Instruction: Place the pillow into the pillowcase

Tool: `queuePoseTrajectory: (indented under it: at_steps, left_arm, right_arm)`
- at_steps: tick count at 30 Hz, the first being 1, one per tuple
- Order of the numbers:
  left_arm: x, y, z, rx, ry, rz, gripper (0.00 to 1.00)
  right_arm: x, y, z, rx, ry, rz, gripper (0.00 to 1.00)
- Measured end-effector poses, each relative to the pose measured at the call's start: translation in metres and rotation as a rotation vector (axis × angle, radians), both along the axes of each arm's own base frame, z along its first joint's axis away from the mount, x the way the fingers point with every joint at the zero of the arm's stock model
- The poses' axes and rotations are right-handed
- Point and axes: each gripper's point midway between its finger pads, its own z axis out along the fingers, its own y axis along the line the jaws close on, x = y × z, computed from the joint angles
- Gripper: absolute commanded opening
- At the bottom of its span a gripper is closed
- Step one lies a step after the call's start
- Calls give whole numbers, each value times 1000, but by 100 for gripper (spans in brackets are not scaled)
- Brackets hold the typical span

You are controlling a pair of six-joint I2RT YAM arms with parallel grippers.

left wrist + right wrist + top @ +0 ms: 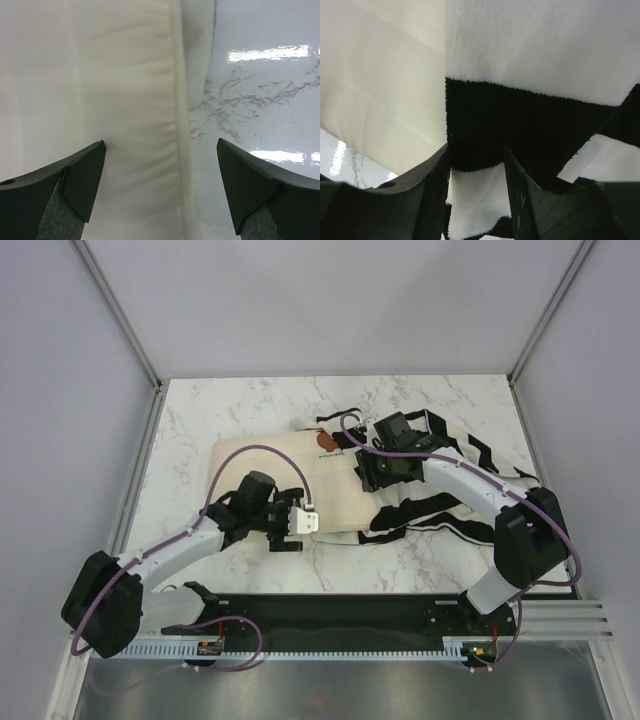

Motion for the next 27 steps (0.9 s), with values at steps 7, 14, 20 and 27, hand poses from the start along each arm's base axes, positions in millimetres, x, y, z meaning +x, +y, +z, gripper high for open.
queuePoseTrajectory:
  at_steps: [7,14,20,27]
  left_arm:
    - [-5,-5,-37,129,-167,-59,98]
    - [26,-15,-48,192,-297,-30,16]
    - [54,-35,-23,182,-352,-8,16]
    - [81,-54,29,123,-437,28,16]
  right_arm:
    - [-11,5,-3,-23,-5,18,0]
    - [-15,13,0,18,21,15,0]
    - [-15,42,23,158,53,30,0]
    - [7,87,69,328,1,-6,0]
